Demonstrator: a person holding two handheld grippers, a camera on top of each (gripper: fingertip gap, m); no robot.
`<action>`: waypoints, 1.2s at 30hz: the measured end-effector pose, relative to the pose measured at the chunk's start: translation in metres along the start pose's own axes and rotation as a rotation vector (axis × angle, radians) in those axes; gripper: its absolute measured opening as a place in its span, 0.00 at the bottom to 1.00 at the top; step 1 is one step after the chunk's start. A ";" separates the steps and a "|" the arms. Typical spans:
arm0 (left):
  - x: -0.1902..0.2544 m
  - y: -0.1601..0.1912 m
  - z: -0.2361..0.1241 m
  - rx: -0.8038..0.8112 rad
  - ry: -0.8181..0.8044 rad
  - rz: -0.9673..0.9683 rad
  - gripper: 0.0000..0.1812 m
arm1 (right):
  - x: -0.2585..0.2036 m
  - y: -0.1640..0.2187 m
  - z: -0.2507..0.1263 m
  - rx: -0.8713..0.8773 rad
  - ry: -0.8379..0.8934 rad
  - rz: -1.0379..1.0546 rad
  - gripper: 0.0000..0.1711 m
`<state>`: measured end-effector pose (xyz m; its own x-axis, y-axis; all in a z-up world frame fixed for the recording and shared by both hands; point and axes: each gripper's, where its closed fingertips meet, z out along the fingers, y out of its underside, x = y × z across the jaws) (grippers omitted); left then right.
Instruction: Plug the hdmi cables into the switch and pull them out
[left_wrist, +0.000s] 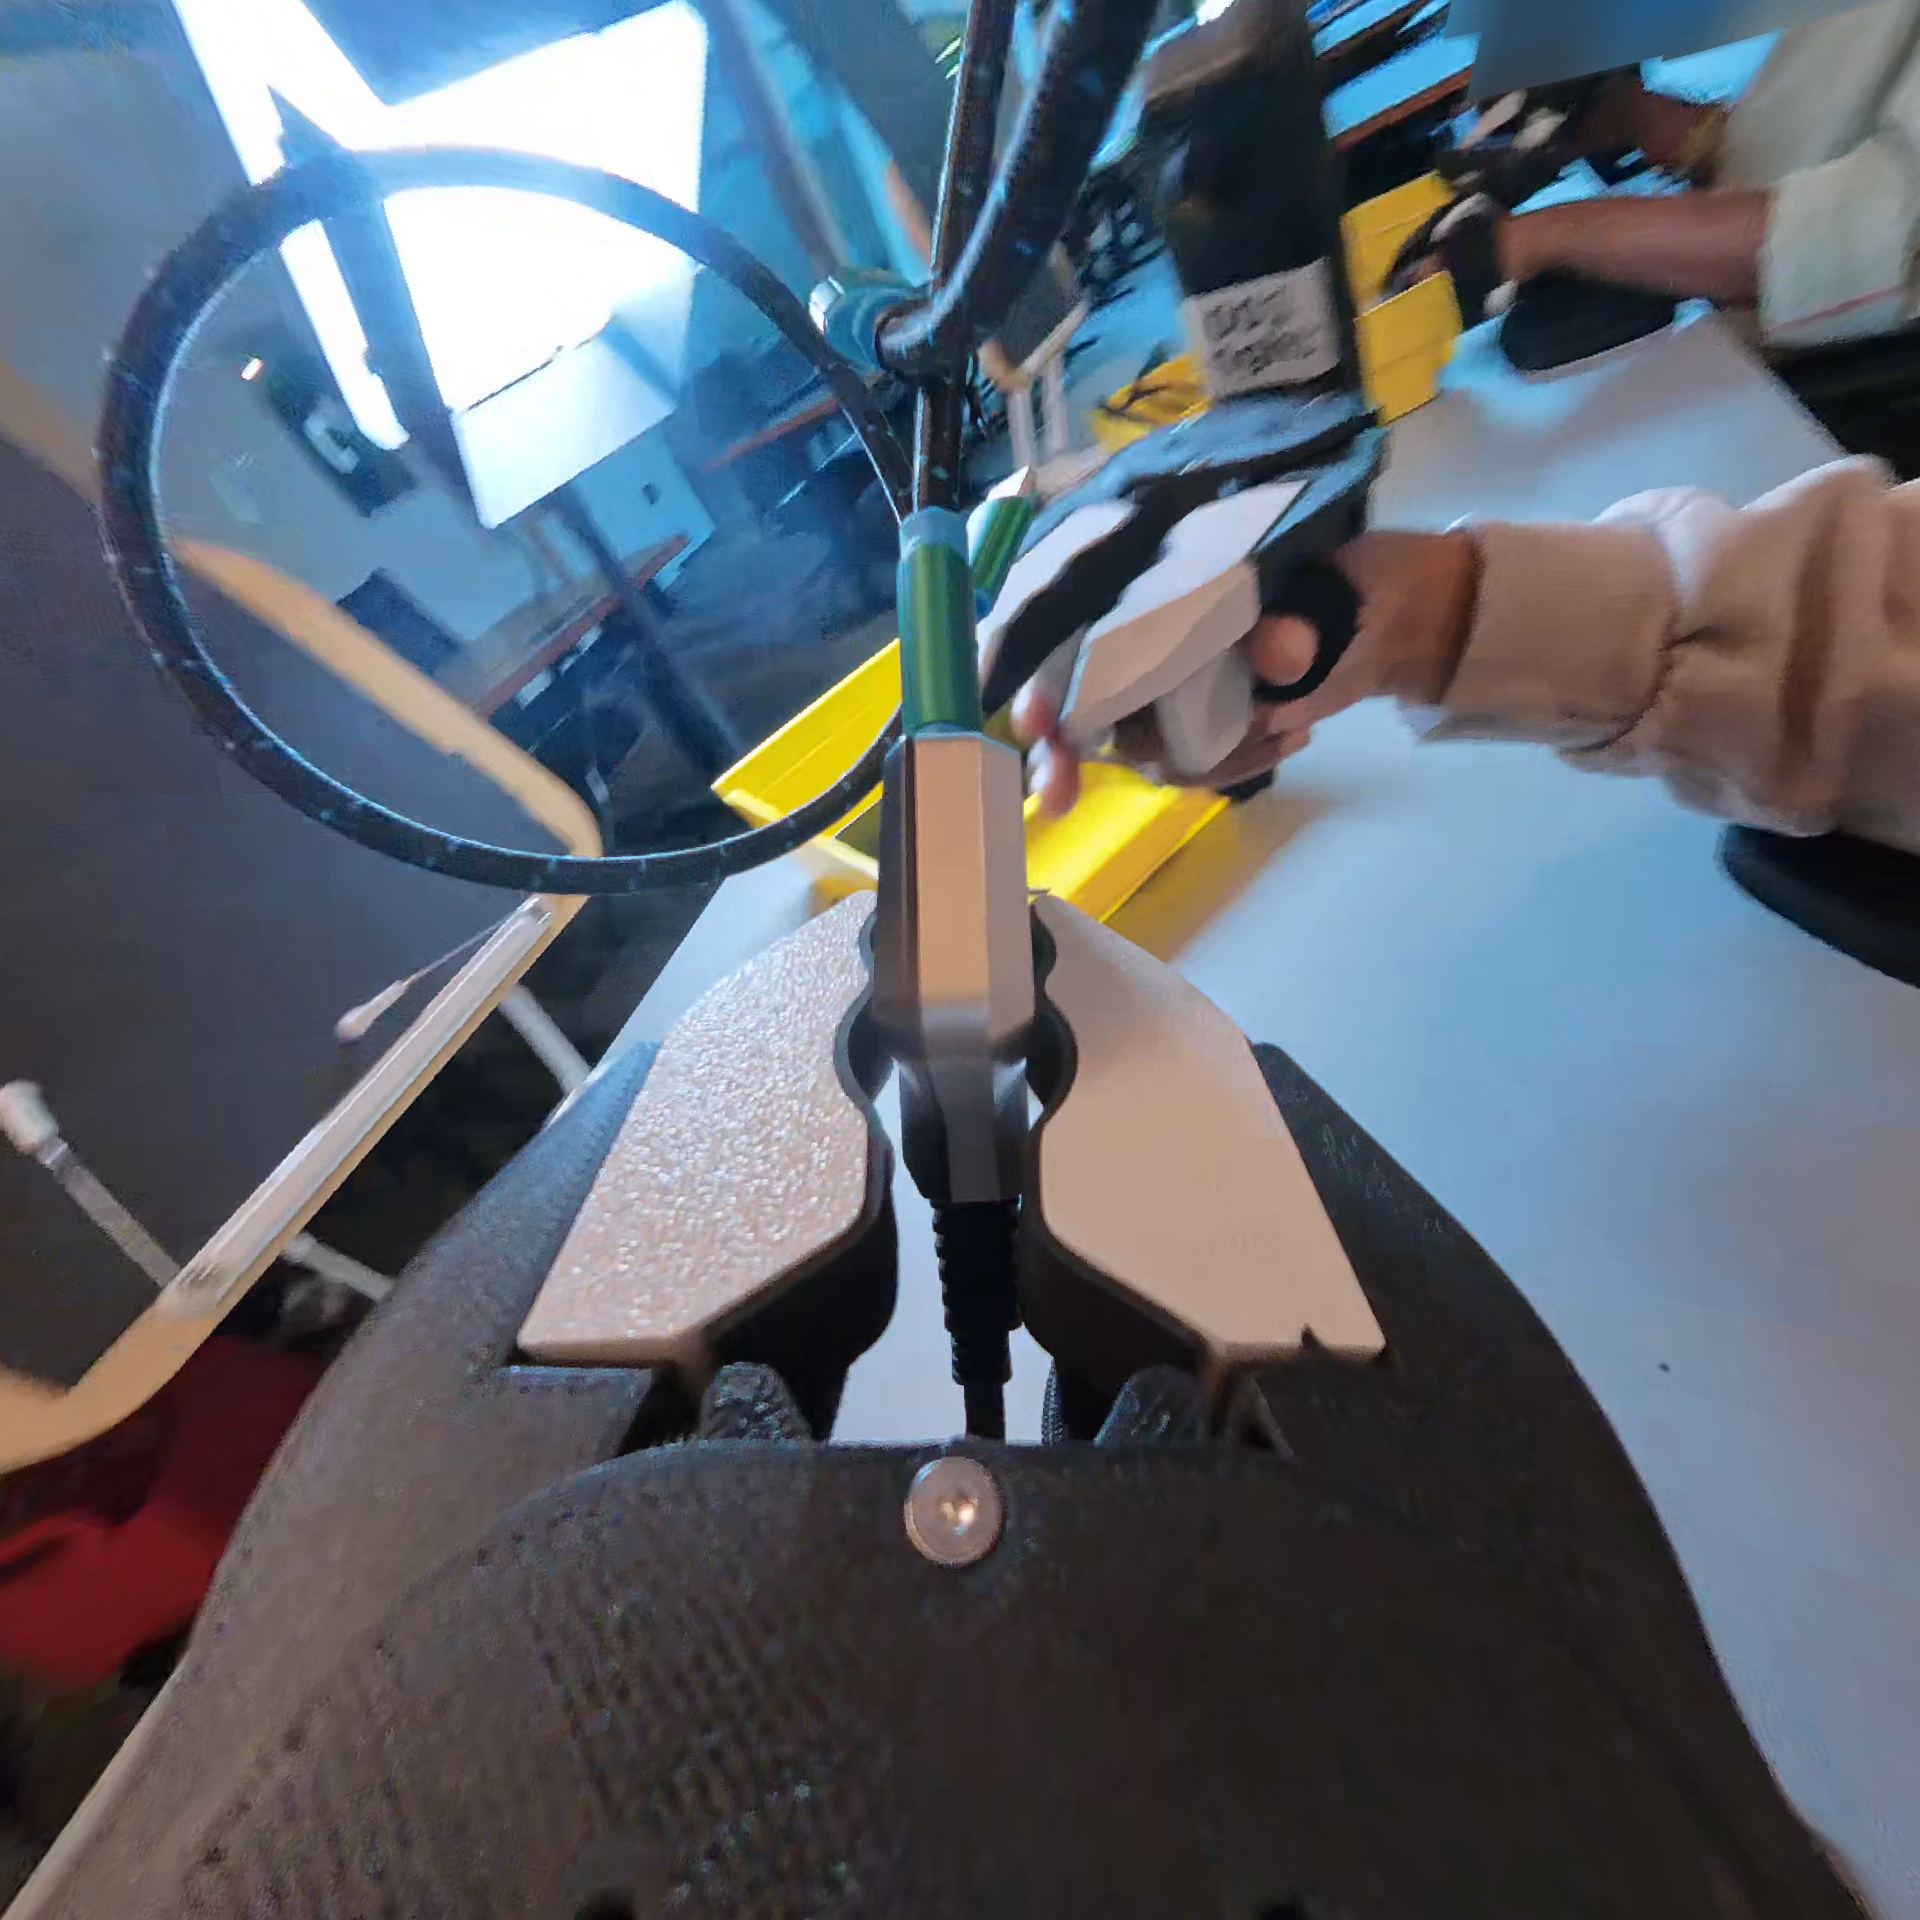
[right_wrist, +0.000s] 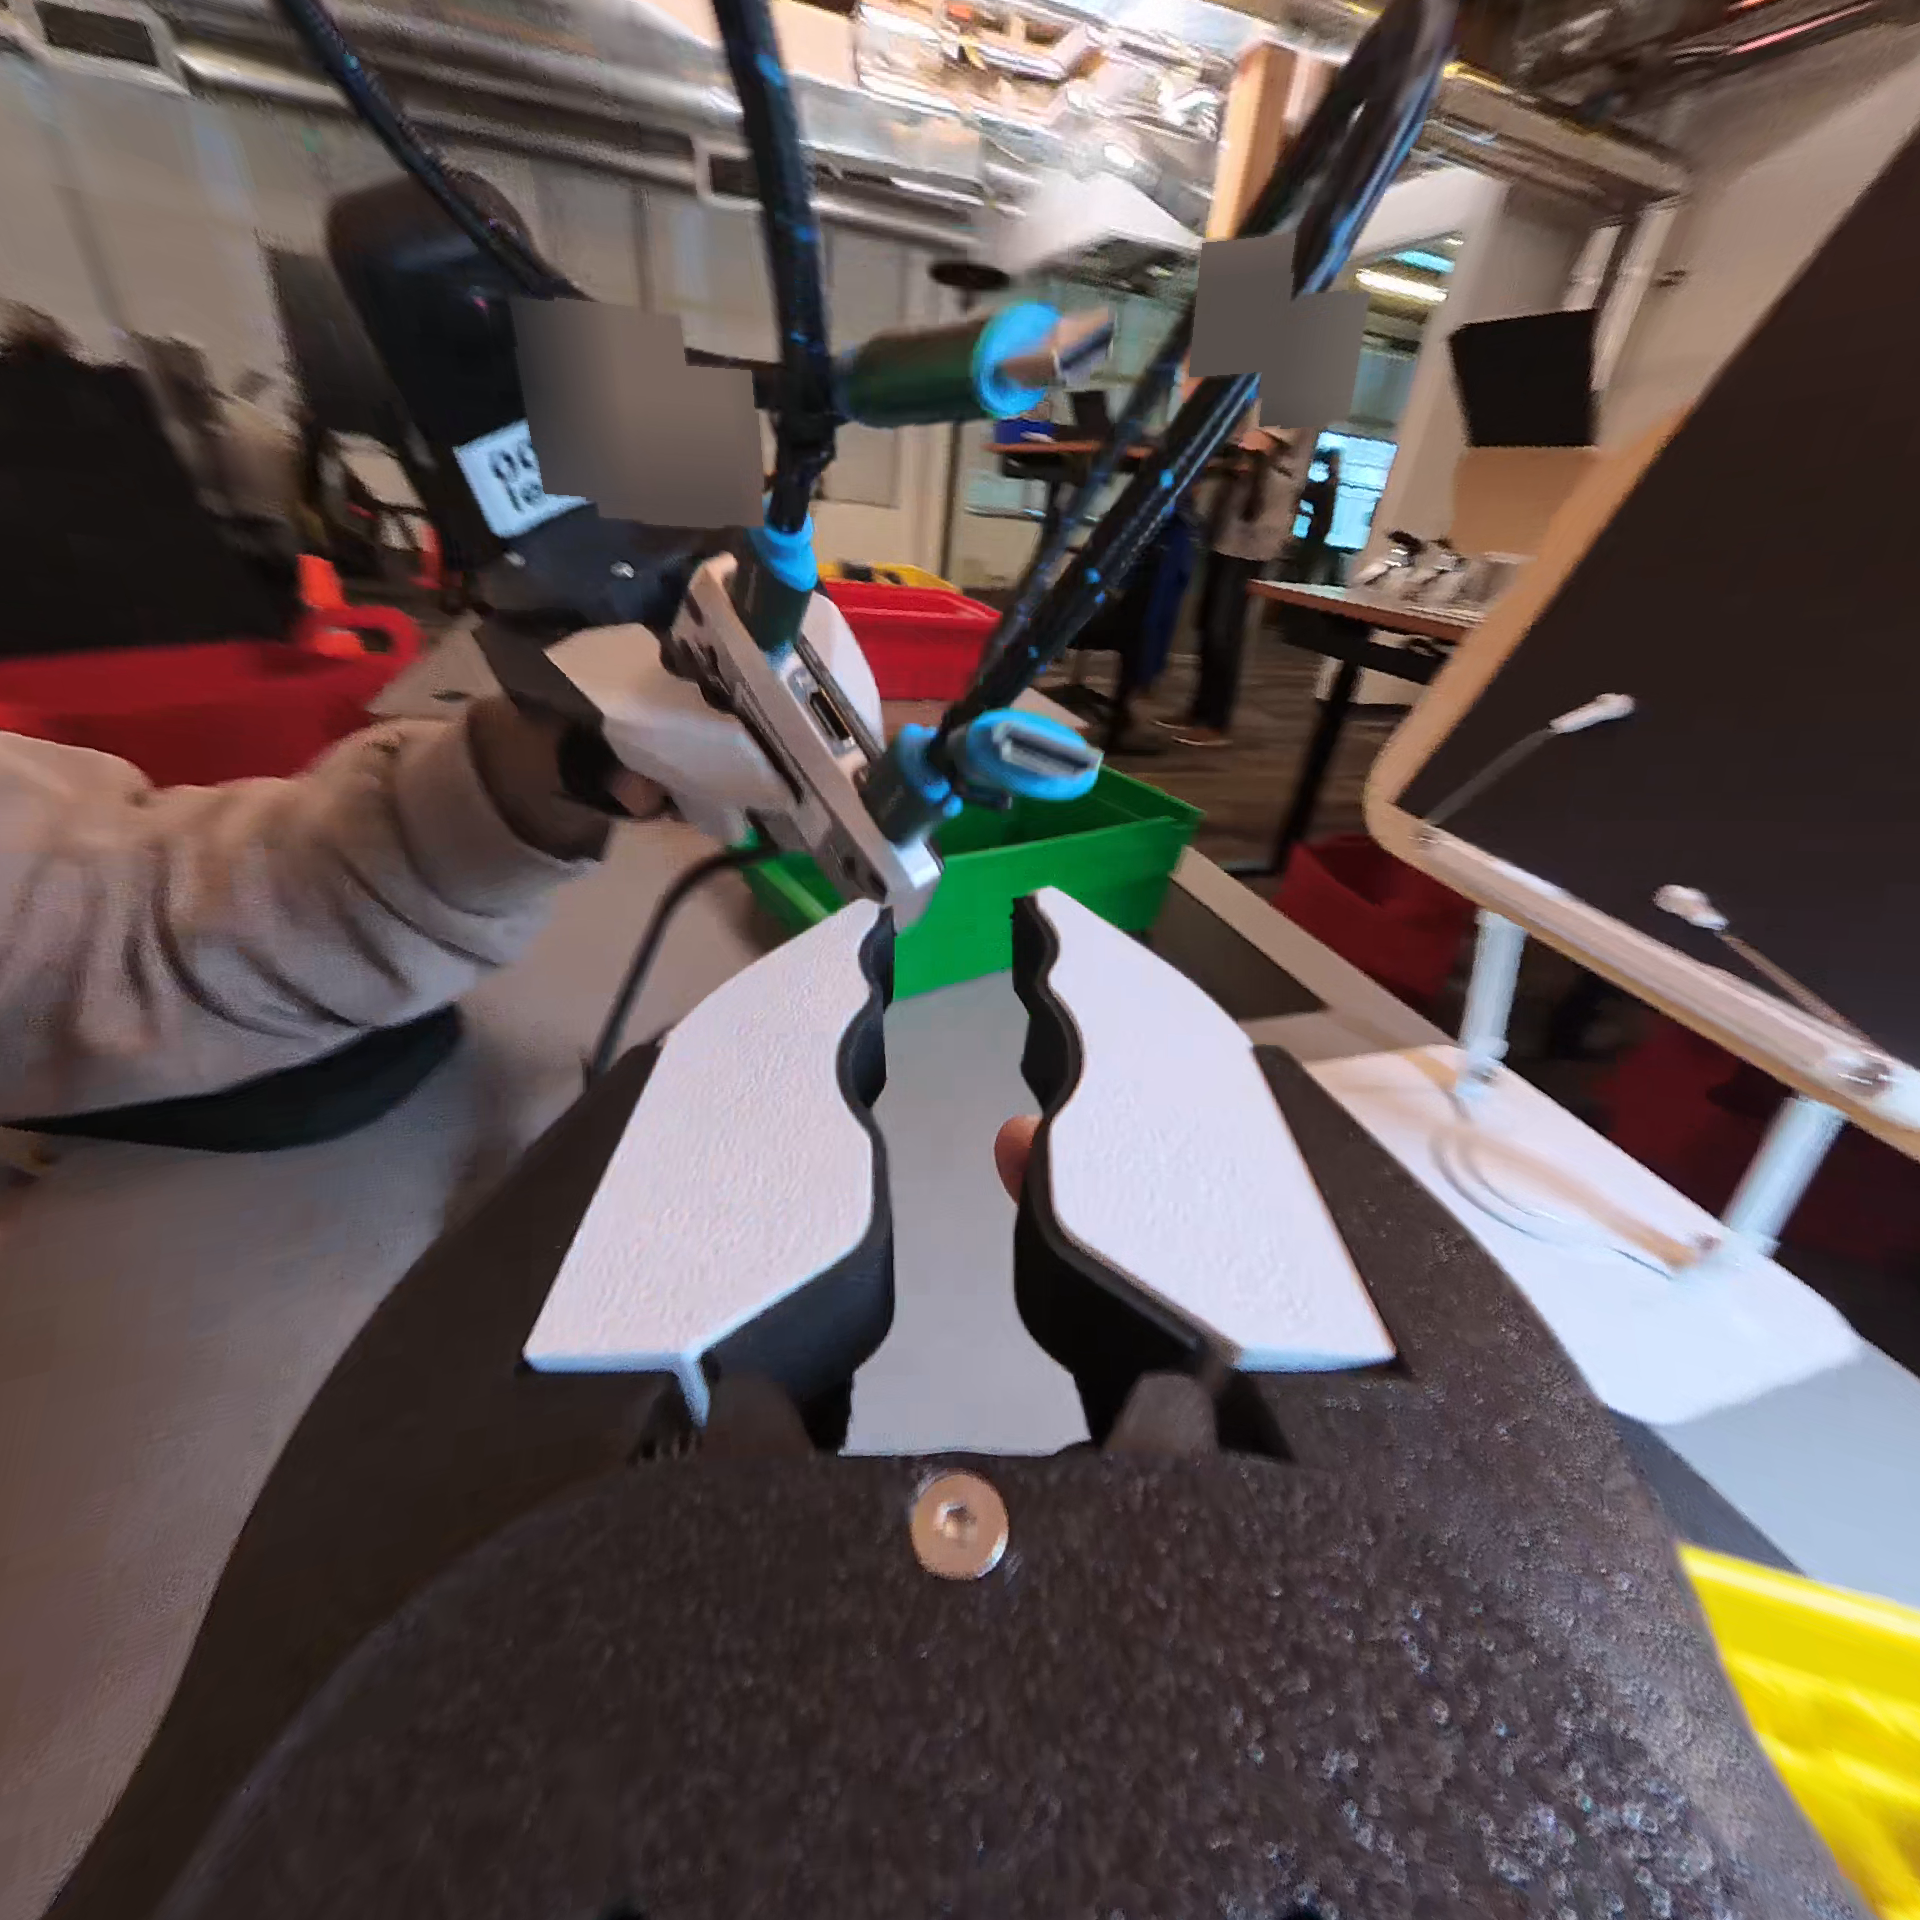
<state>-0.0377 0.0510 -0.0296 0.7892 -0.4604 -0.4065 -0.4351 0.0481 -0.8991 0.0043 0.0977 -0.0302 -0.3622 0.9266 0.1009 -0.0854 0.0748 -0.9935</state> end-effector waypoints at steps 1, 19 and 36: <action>-0.010 0.005 -0.005 -0.038 -0.039 -0.002 0.12 | 0.008 -0.001 -0.008 -0.022 0.042 -0.022 0.13; -0.014 0.093 -0.003 -0.626 -0.103 0.221 0.12 | -0.007 0.038 0.039 -0.459 0.283 -0.686 0.18; 0.012 0.097 0.007 -0.647 0.009 0.371 0.13 | -0.009 0.070 0.038 -0.660 0.237 -0.801 0.09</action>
<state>-0.0673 0.0558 -0.1228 0.5387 -0.5229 -0.6606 -0.8425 -0.3282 -0.4272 -0.0335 0.0808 -0.0986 -0.2274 0.5616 0.7956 0.3270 0.8135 -0.4809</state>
